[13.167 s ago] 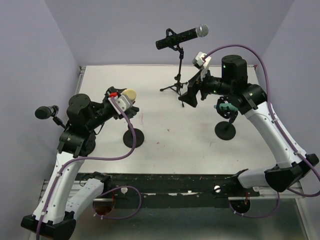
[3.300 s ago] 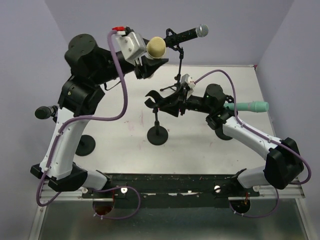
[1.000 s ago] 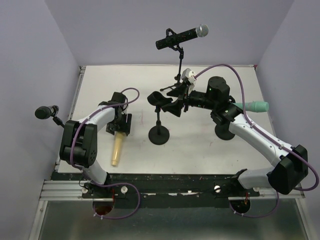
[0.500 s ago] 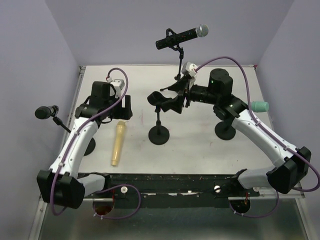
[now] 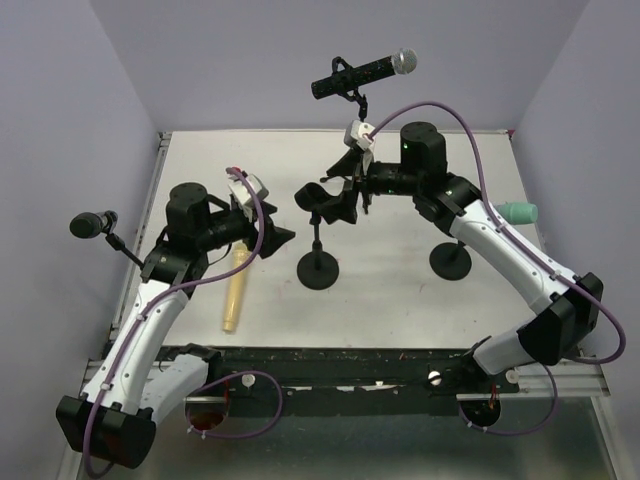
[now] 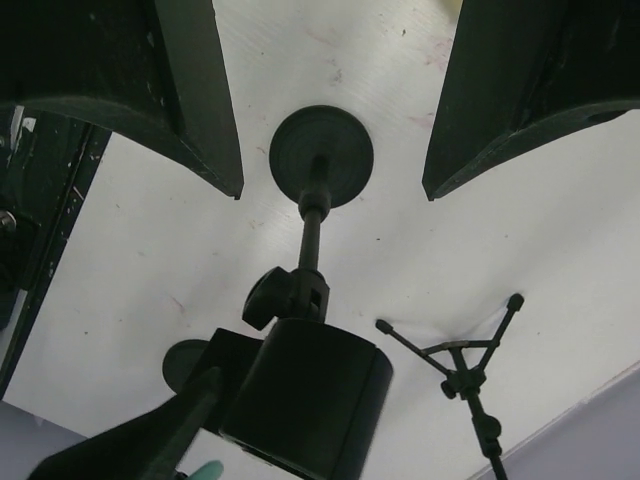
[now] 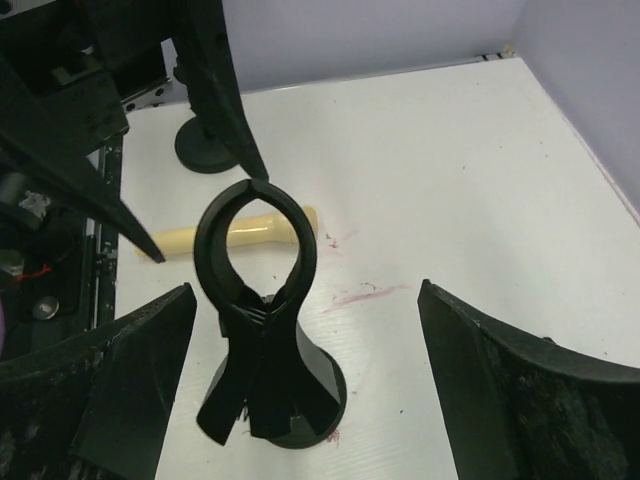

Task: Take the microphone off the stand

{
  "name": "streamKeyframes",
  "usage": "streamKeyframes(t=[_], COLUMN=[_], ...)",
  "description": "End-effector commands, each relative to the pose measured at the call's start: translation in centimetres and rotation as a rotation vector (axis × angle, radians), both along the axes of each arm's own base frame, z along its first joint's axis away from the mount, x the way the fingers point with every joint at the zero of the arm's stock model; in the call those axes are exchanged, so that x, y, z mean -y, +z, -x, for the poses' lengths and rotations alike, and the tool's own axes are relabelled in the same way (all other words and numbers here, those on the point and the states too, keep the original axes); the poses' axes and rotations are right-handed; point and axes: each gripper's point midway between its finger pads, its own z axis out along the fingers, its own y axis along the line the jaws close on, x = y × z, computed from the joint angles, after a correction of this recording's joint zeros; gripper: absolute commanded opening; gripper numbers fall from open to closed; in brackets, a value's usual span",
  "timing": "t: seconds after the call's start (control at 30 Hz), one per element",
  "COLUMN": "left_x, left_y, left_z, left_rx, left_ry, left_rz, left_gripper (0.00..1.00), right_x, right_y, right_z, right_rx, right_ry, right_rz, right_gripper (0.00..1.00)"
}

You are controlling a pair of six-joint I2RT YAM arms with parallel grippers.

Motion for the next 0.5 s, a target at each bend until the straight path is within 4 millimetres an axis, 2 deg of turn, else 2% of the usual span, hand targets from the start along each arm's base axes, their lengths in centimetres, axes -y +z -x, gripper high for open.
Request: streamKeyframes(t=[0.0,0.13,0.2,0.27,0.3,0.37,0.47], left_x=[1.7,2.4,2.1,1.1,1.1,1.9,2.8], left_y=[-0.5,-1.5,-2.3,-3.5,-3.3,-5.1,-7.0], left_z=[1.0,1.0,0.3,-1.1,-1.2,-0.5,-0.6], left_rx=[0.095,0.101,0.093,0.077,0.108,0.112,0.04], left_ry=[-0.096,-0.075,-0.004,0.144,0.16,0.104,0.089], left_rz=[-0.012,-0.018,-0.011,0.026,0.076,0.063,0.076], left_gripper=[0.8,0.78,0.78,0.81,0.82,0.81,0.8], right_x=[-0.9,-1.7,-1.9,-2.1,-2.1,-2.1,-2.2], right_y=[-0.9,-1.3,-1.6,-2.0,-2.2,-2.4,-3.1], right_z=[0.0,0.5,0.7,1.0,1.0,0.6,-0.2], right_rx=[-0.018,-0.038,-0.047,-0.059,-0.07,-0.097,-0.142], right_ry=[0.048,0.067,0.061,0.057,0.049,0.017,-0.042], right_rz=[0.034,0.036,0.037,0.041,0.04,0.034,0.032], right_gripper=[1.0,0.92,0.86,0.83,0.81,0.75,0.69])
